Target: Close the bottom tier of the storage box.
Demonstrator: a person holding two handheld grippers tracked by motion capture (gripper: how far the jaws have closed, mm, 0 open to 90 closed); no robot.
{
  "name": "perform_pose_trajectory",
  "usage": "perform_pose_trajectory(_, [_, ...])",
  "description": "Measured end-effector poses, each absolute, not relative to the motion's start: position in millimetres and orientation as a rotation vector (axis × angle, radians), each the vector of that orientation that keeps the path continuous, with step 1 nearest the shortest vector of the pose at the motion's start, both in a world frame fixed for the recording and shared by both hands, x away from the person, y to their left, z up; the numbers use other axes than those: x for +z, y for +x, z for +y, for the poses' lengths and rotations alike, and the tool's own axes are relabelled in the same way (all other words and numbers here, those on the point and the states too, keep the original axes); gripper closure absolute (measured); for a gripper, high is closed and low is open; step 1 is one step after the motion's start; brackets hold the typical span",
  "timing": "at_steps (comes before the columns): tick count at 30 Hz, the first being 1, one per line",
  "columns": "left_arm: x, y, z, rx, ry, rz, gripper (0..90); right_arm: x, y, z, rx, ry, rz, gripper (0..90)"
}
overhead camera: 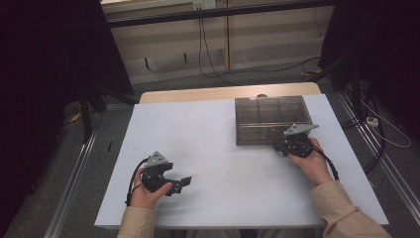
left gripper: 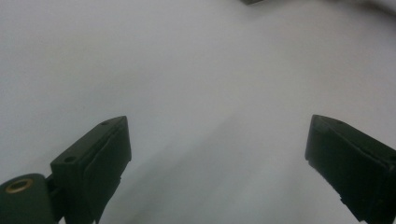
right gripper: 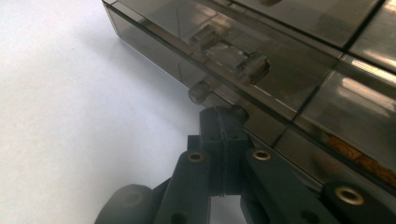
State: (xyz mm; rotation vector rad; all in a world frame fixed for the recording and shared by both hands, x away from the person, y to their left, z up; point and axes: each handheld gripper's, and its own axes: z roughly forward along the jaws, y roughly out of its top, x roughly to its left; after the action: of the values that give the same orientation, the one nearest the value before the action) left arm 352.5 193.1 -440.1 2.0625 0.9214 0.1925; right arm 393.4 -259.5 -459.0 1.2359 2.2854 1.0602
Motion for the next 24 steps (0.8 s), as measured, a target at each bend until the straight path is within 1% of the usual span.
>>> perform_pose_trajectory(21, [-438.9,352.5,194.3,0.197,2.055,0.920,7.1,-456.5,397.6,-258.8,1.085,1.275,2.253,90.0])
perform_pose_trajectory(24, [-439.1,352.6,194.3,0.198,2.055,0.923,7.1,-454.5,395.2,-262.6,1.092,1.291,2.263,86.2])
